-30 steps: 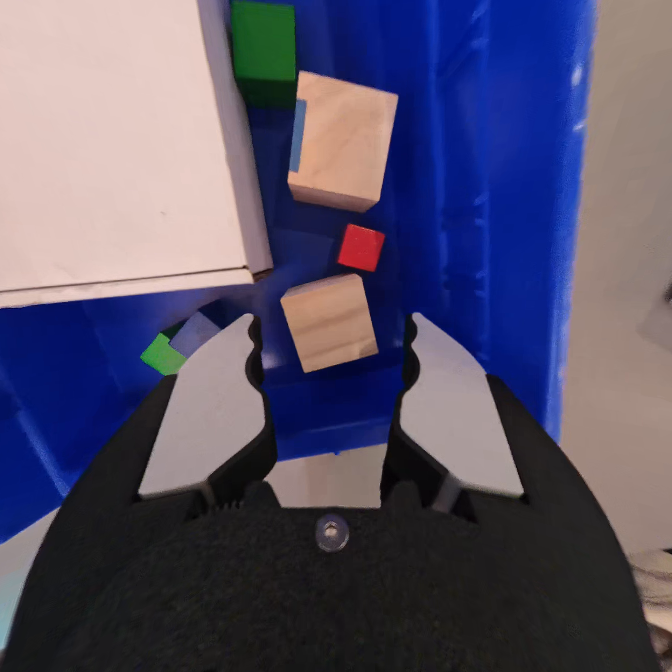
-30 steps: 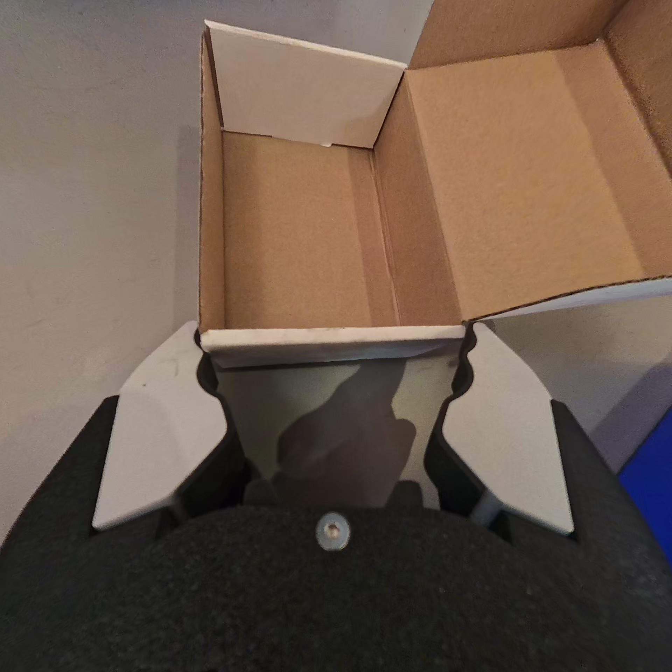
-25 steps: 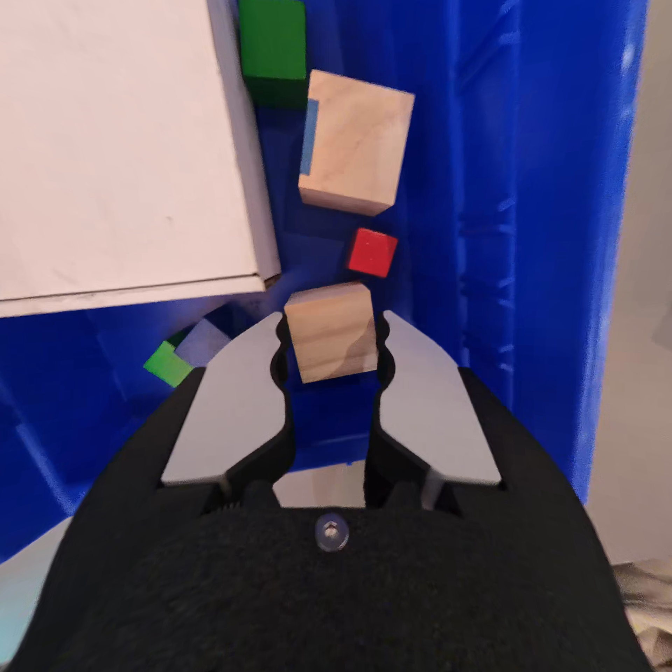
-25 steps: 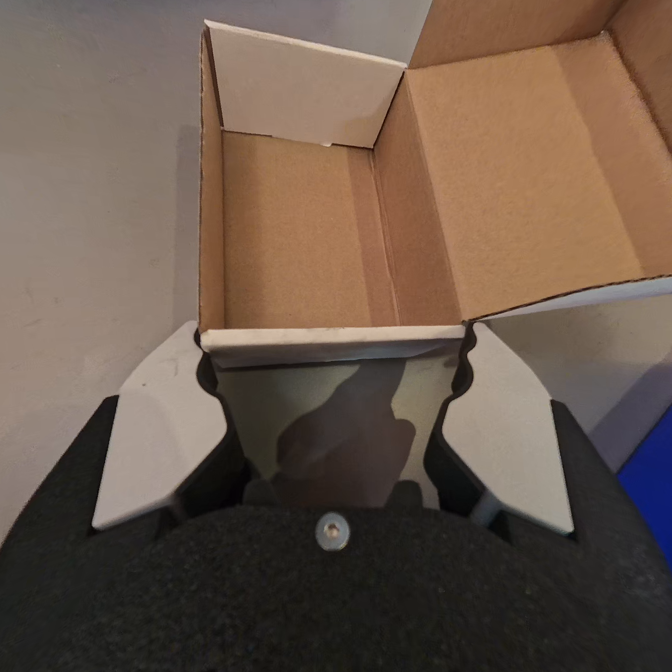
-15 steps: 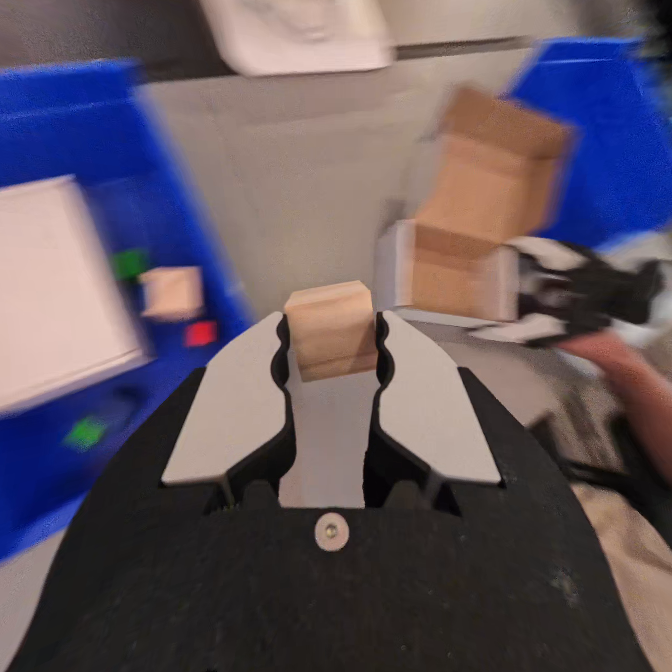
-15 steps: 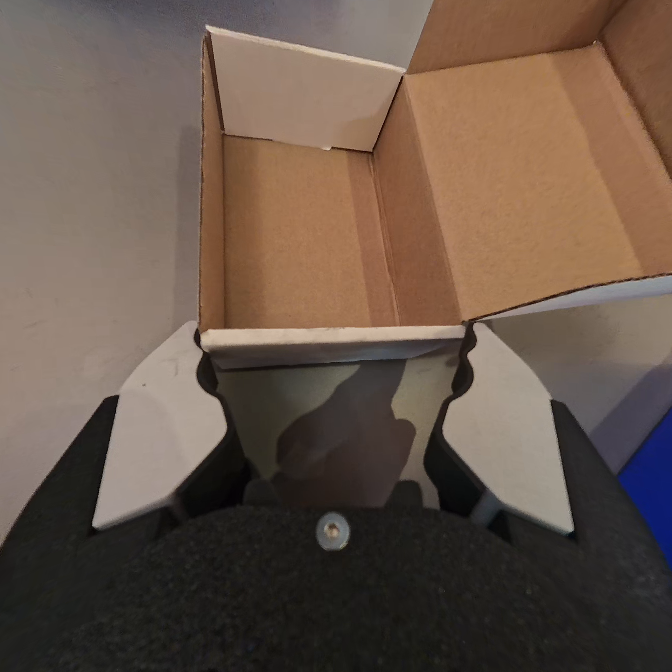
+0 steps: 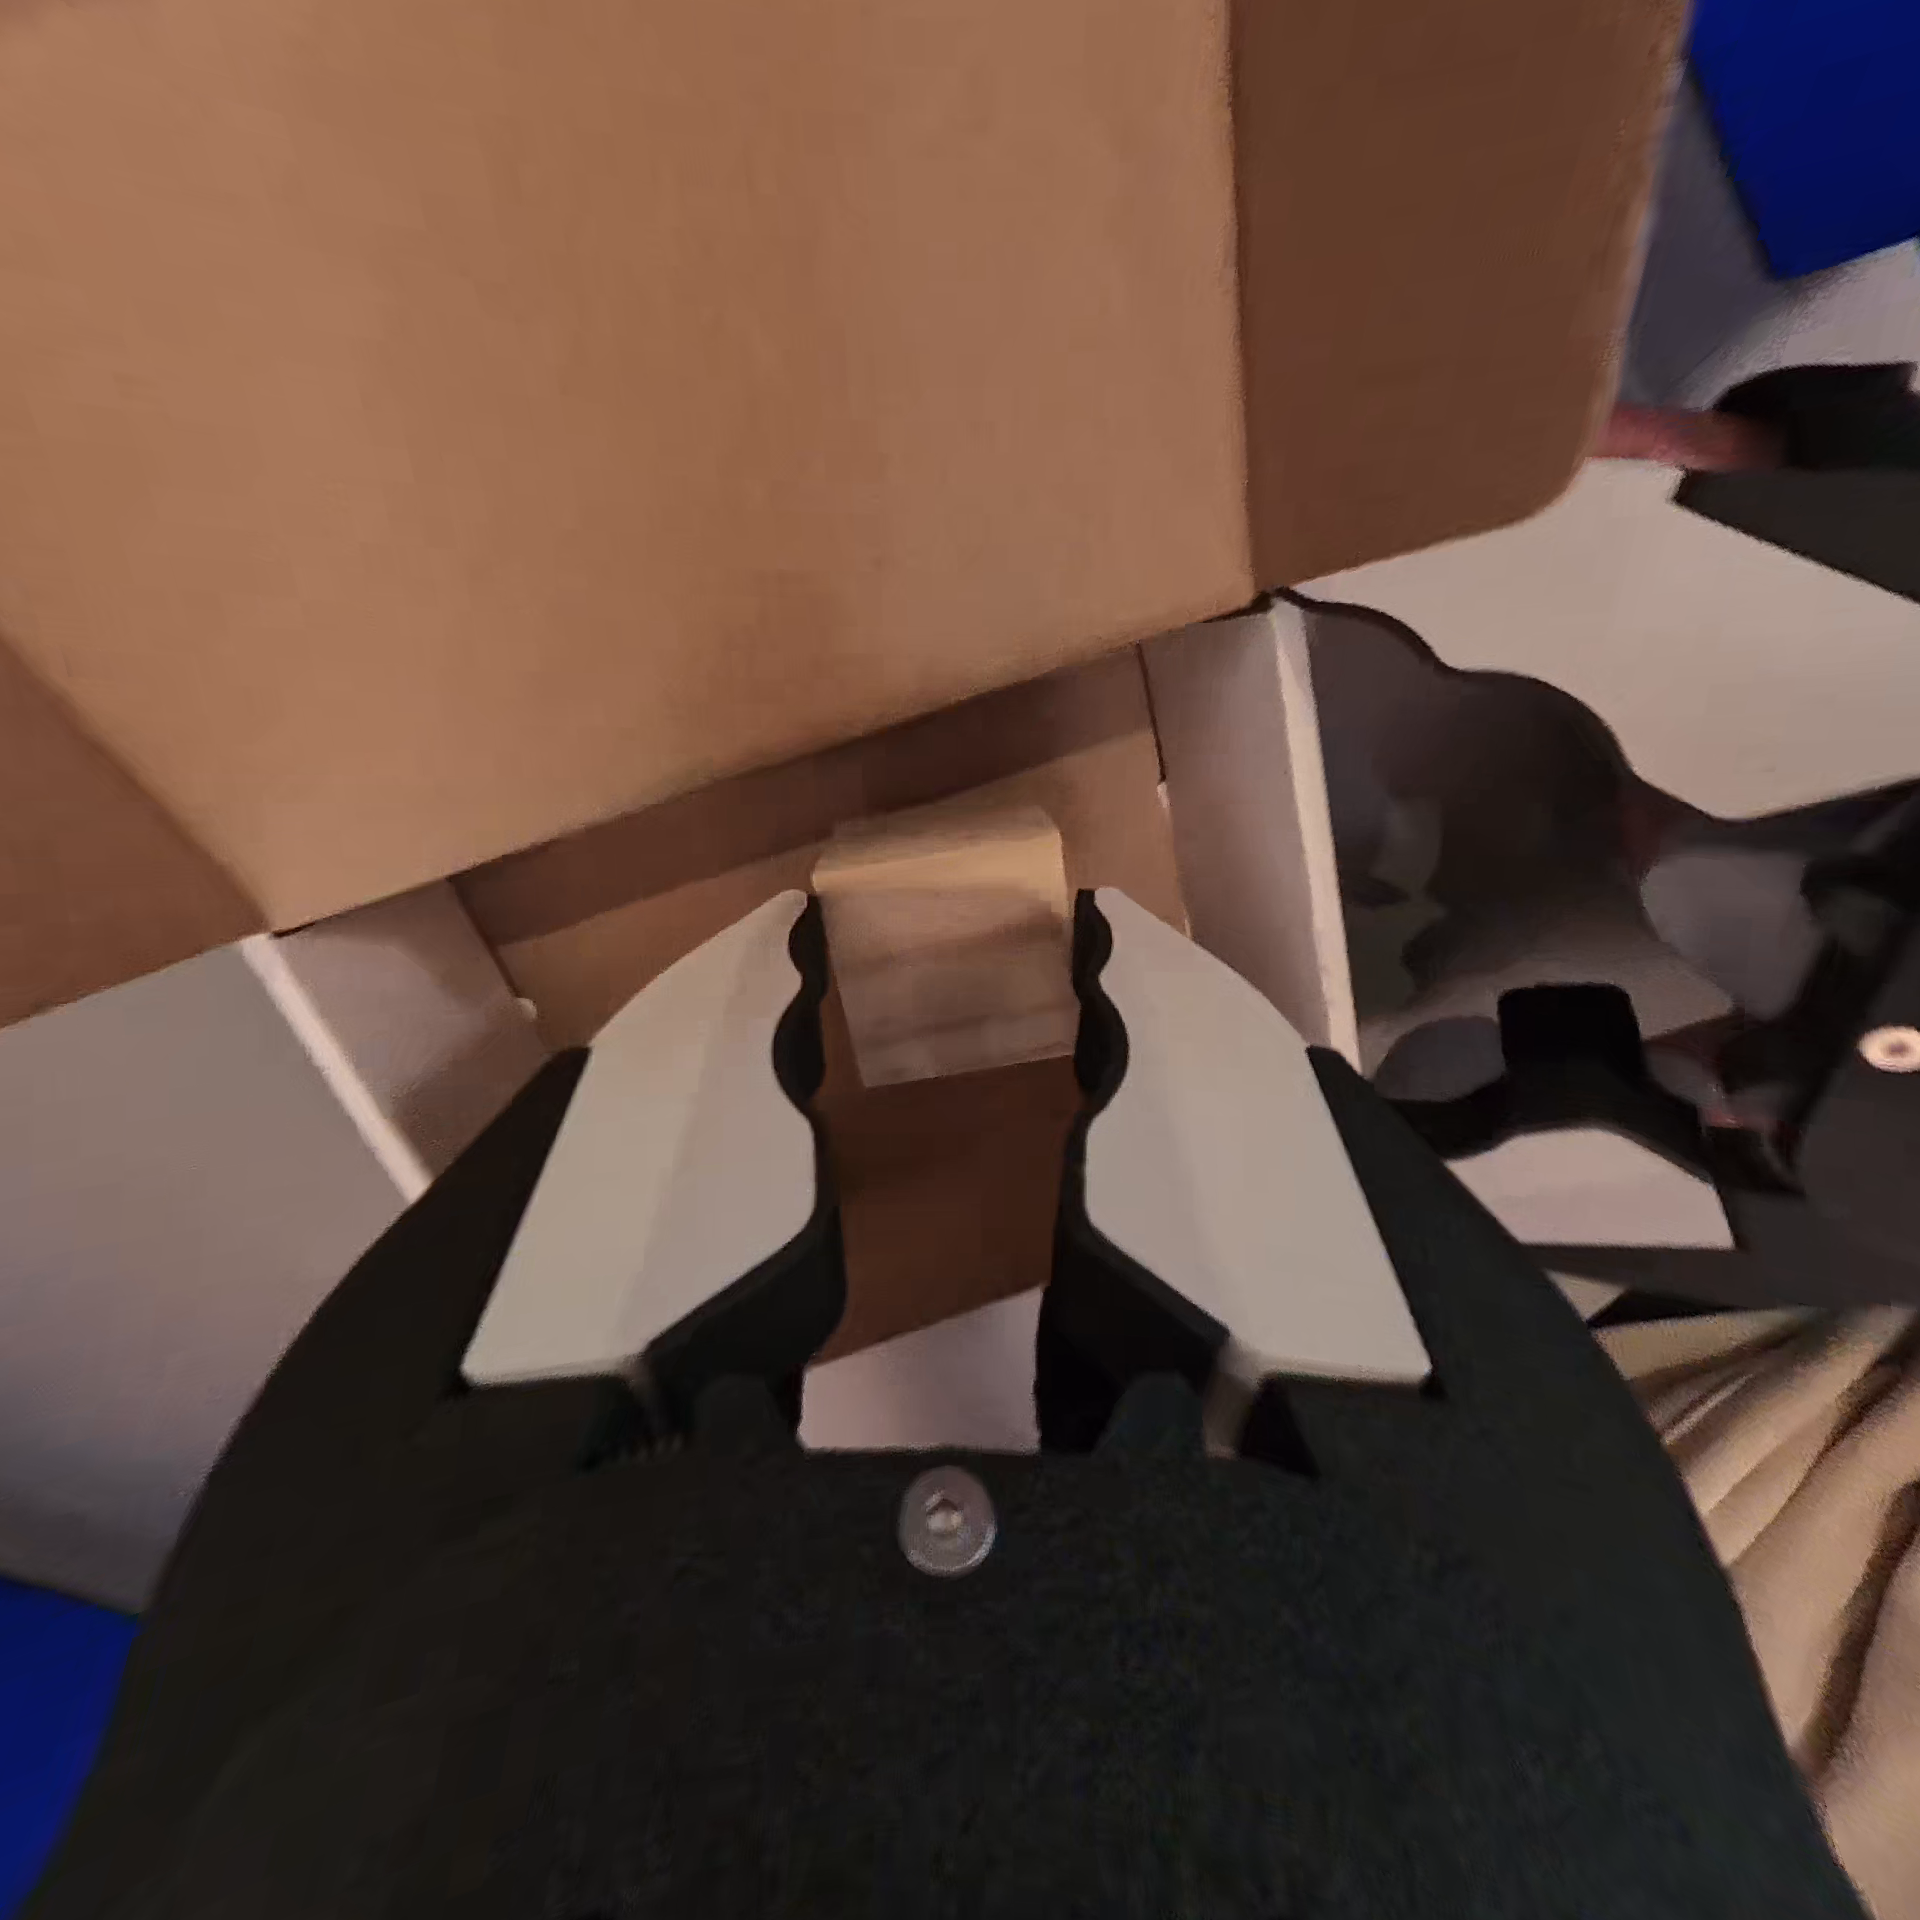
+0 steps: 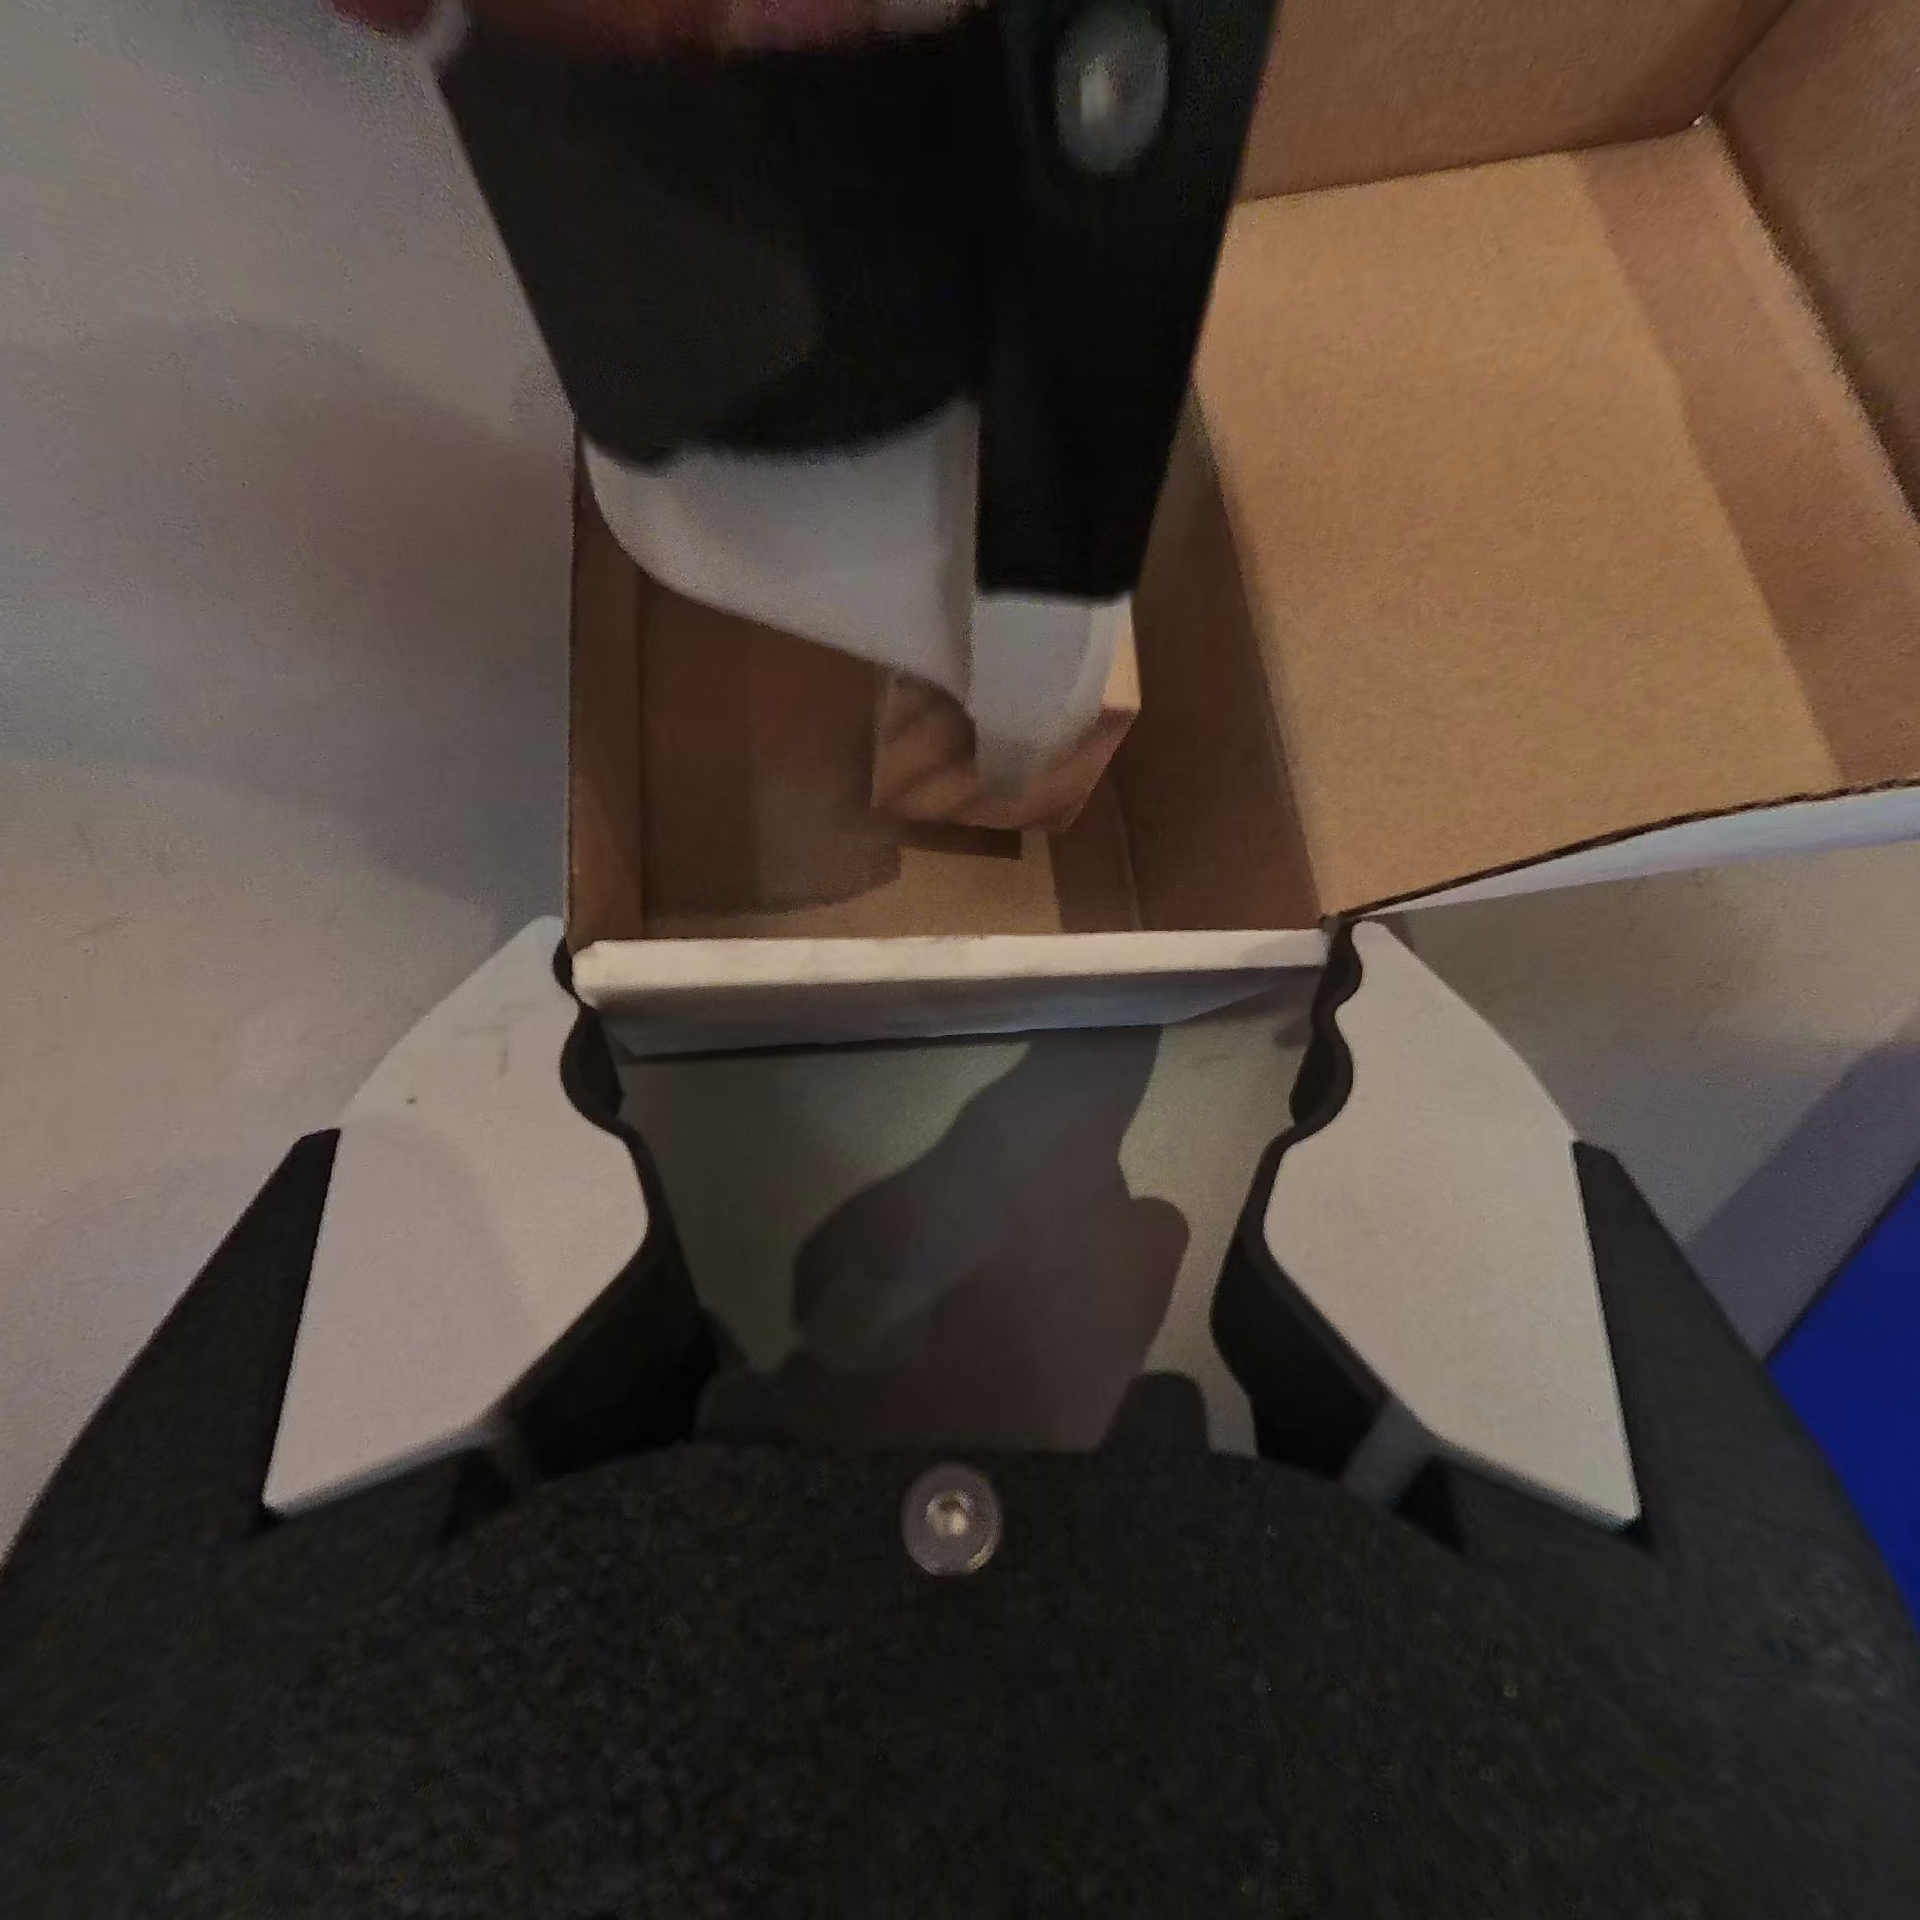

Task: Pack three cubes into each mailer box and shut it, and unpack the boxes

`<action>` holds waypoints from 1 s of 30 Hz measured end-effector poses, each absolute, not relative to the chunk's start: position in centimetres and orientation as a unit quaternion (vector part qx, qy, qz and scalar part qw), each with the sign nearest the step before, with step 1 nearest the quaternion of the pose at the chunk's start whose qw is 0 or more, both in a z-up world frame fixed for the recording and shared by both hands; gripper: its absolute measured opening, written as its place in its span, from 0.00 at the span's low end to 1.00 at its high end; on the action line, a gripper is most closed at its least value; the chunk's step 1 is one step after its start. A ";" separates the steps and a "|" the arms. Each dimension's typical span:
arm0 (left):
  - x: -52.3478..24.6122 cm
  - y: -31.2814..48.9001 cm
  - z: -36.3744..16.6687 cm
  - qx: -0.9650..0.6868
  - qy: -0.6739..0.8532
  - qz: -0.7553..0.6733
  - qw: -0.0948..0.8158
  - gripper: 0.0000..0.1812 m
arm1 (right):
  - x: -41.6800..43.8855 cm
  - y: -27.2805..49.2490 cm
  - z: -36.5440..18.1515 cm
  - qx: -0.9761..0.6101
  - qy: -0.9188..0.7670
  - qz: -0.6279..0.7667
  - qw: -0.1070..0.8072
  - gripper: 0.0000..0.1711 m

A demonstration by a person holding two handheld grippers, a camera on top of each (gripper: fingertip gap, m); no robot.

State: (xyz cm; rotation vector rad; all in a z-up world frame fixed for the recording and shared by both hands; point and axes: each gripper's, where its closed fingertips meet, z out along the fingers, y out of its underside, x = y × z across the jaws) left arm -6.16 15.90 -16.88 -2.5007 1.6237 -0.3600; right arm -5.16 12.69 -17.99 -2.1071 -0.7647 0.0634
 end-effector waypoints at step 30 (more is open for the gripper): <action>-30.5 20.8 -3.5 -0.721 0.587 -0.144 0.340 0.29 | -5.1 12.7 -18.0 -0.848 -0.304 0.027 0.433 0.74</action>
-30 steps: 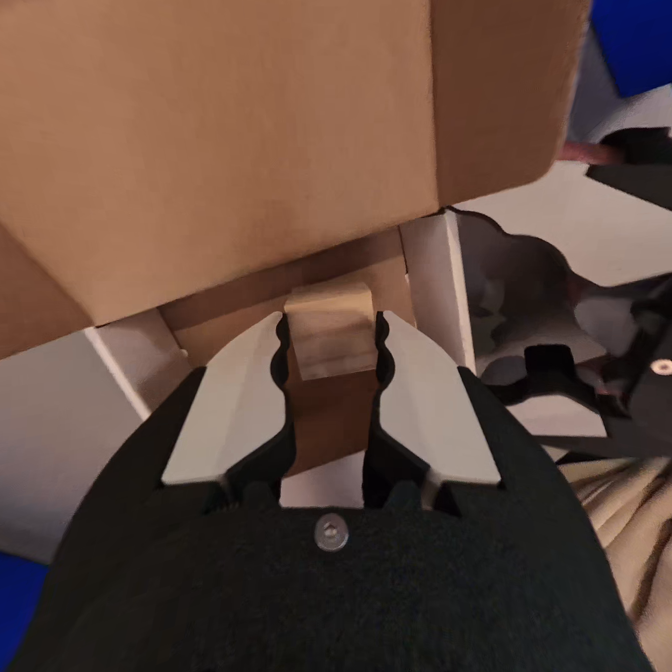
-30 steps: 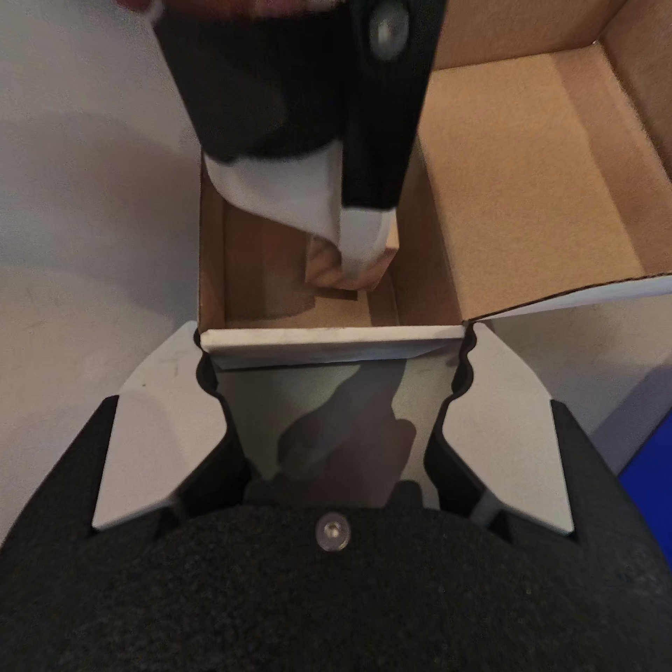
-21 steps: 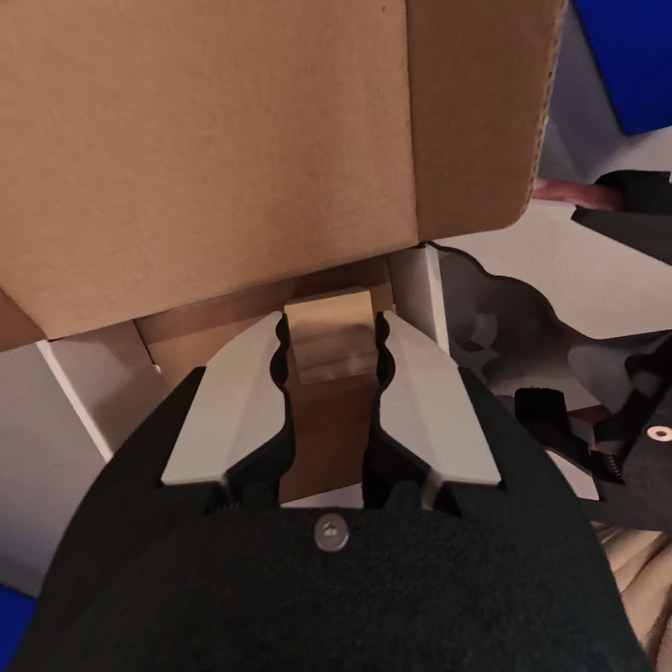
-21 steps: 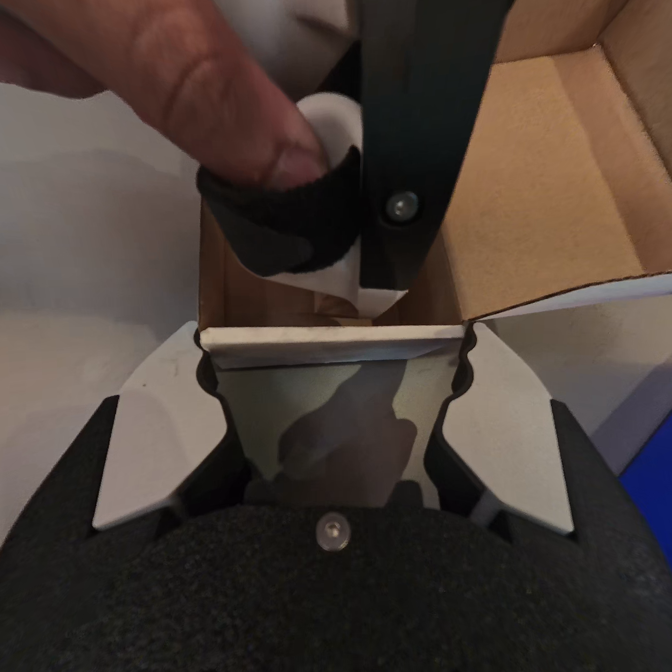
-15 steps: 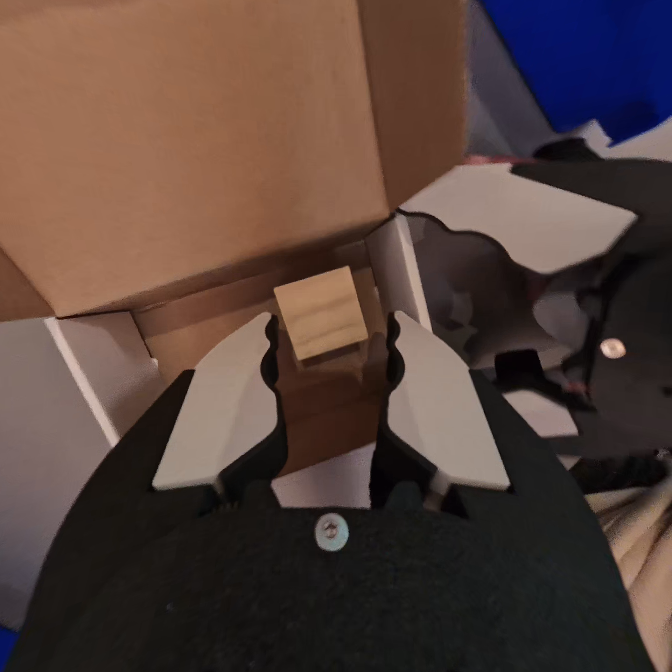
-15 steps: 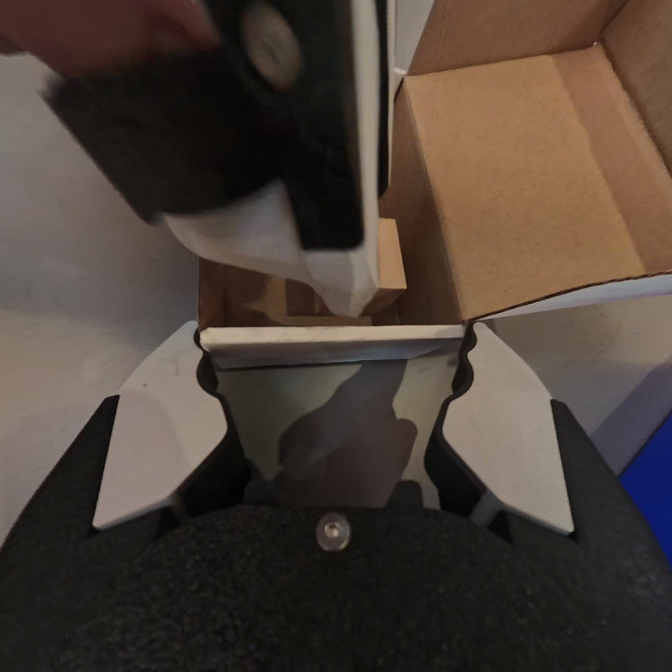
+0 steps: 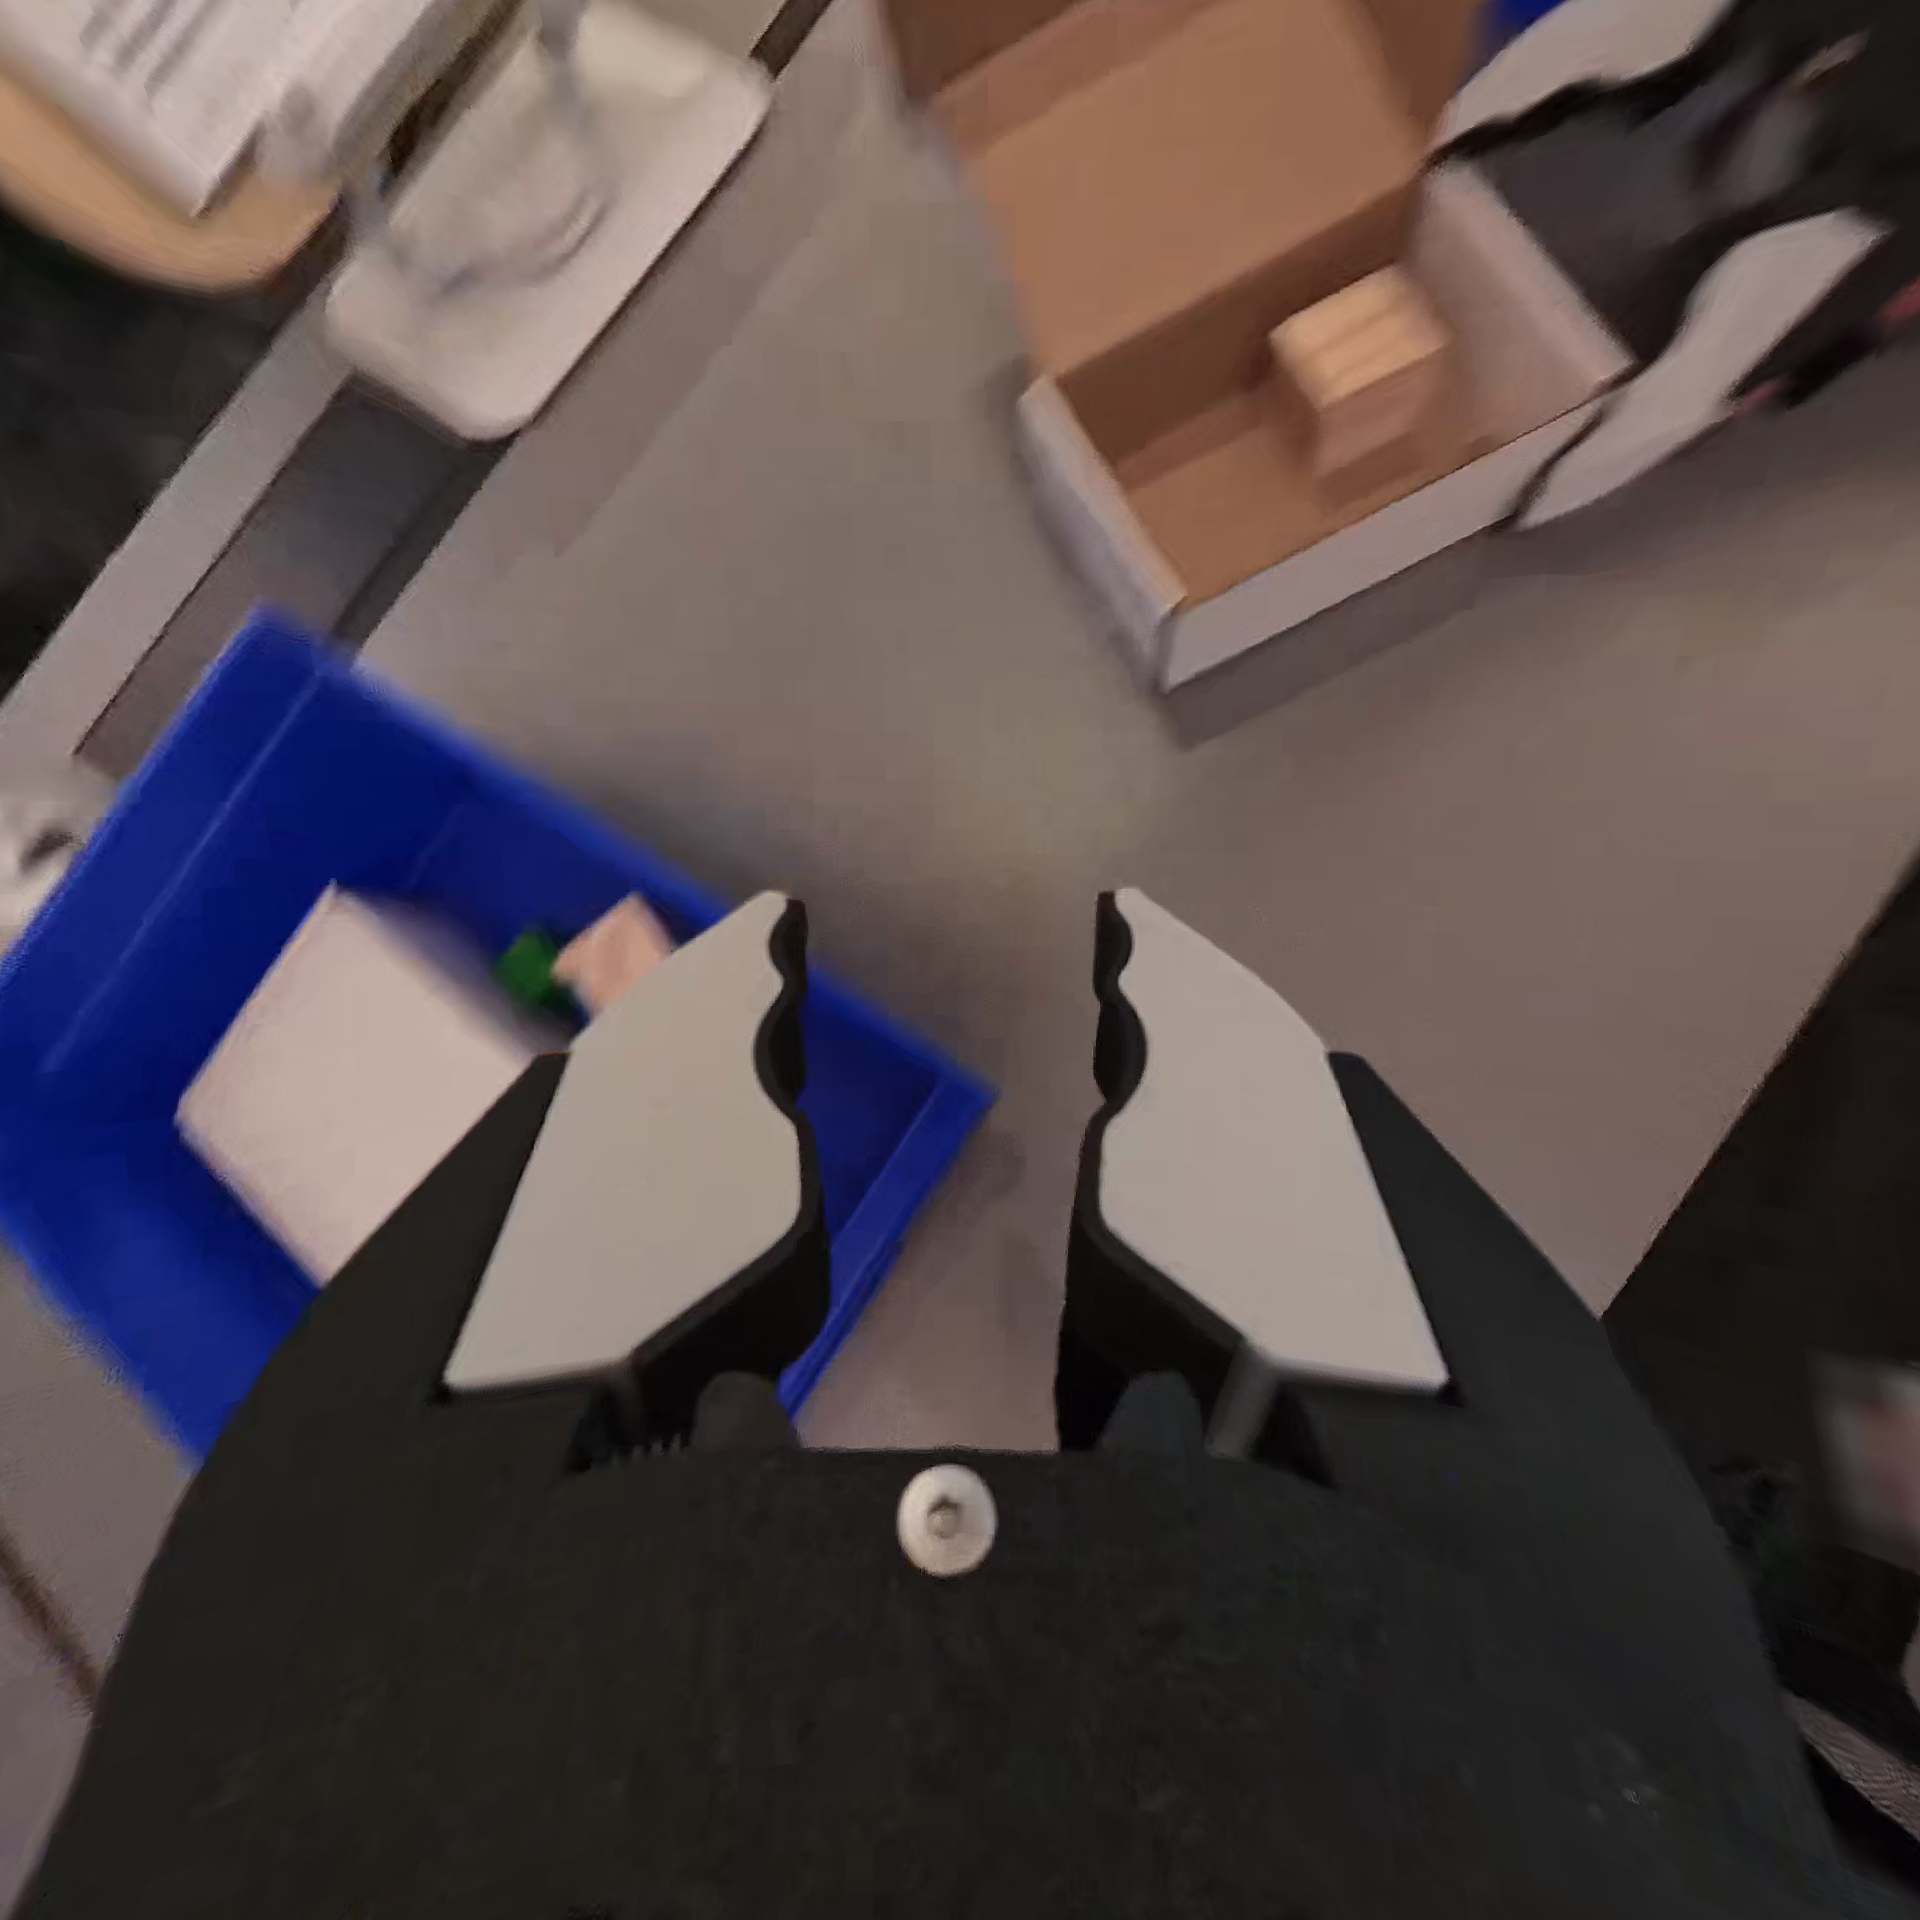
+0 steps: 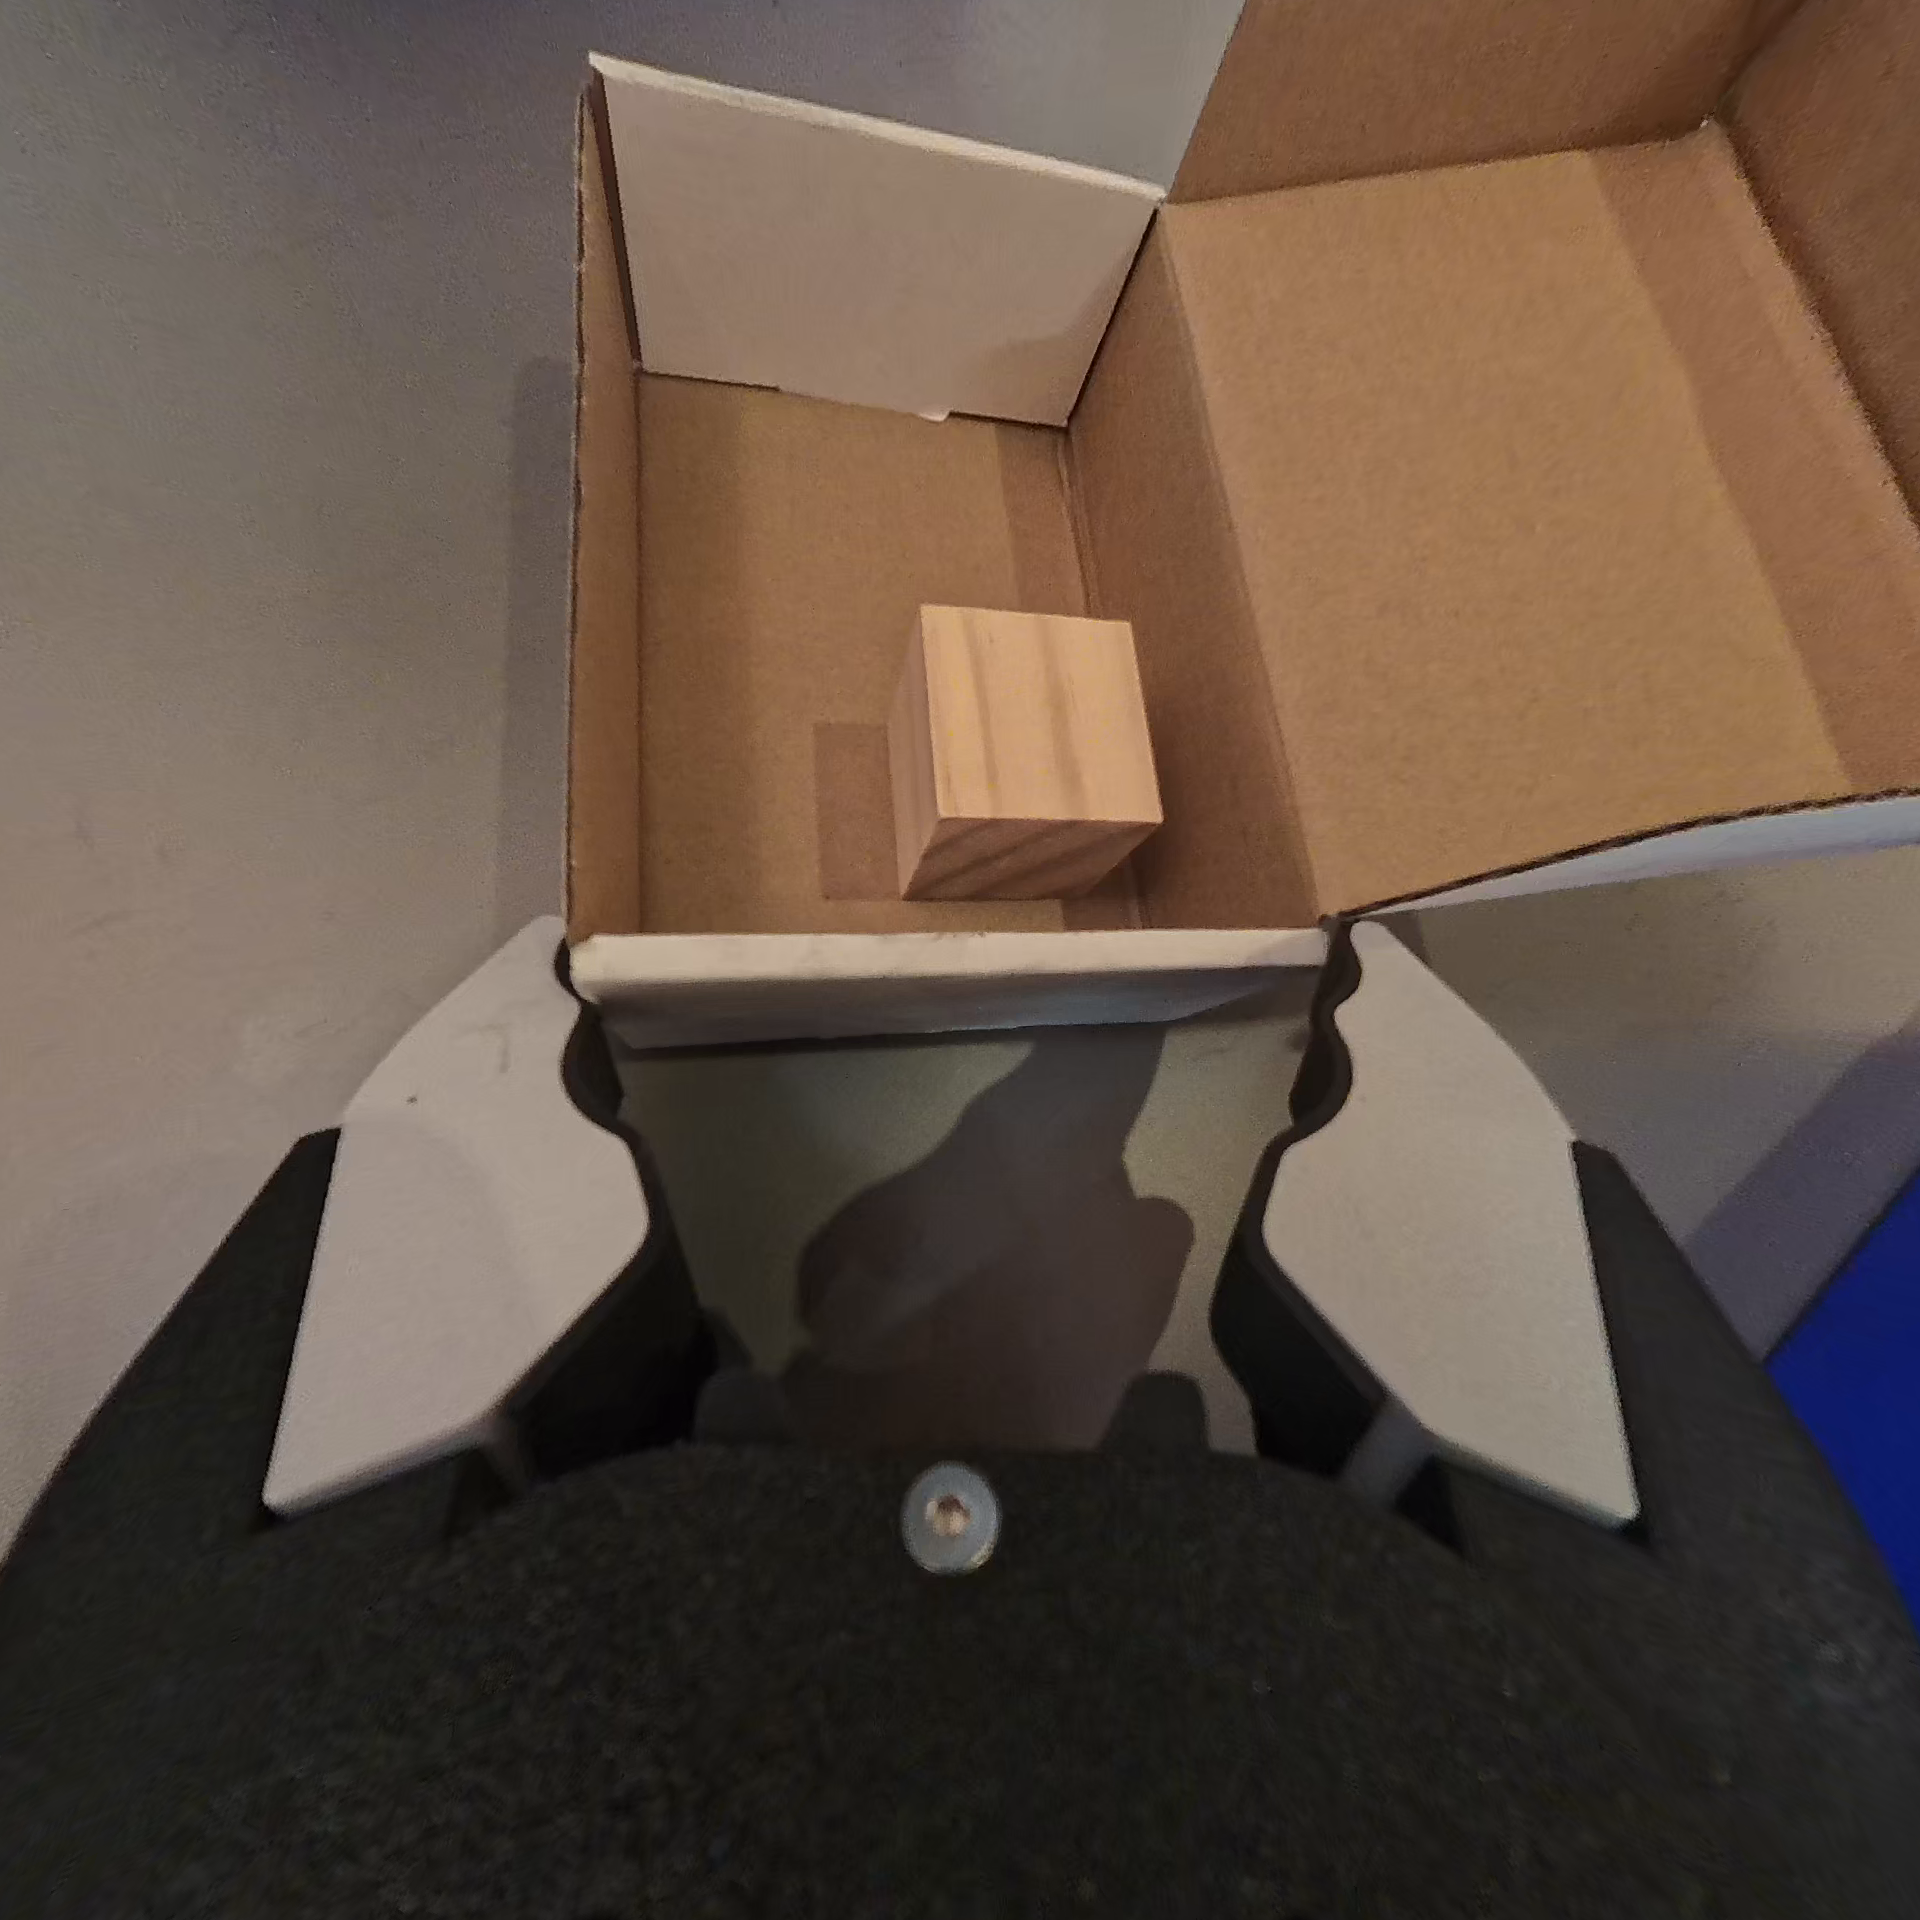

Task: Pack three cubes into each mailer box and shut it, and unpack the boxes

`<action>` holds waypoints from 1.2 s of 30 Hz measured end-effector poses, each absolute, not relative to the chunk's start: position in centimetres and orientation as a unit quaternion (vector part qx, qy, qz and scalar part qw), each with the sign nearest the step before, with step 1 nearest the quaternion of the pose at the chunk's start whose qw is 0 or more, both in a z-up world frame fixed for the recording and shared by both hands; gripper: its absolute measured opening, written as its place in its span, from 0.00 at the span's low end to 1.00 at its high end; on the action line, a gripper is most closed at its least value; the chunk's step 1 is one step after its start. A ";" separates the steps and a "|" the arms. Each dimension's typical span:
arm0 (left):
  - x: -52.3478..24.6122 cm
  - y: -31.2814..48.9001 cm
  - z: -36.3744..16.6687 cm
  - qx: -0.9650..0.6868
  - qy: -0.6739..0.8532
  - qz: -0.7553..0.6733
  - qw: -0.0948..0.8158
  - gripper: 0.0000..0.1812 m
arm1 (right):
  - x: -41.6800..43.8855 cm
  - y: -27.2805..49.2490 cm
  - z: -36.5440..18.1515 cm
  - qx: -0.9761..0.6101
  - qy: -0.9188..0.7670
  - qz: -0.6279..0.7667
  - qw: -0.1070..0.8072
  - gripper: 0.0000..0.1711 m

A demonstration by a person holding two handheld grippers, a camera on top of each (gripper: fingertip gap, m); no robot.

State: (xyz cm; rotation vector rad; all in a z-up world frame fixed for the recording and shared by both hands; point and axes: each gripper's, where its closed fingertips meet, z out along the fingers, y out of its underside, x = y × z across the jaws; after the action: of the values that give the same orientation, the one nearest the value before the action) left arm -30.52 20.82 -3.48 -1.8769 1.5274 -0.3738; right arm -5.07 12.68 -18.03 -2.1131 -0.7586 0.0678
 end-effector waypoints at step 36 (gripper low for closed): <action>-25.4 19.7 -2.1 -0.629 0.734 -0.107 0.233 0.14 | -5.0 12.7 -18.0 -0.848 -0.304 0.028 0.433 0.74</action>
State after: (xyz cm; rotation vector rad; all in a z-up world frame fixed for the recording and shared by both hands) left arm -25.44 19.70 -2.12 -1.7269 2.0175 -0.2950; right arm -5.01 12.74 -18.02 -2.1131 -0.7582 0.0692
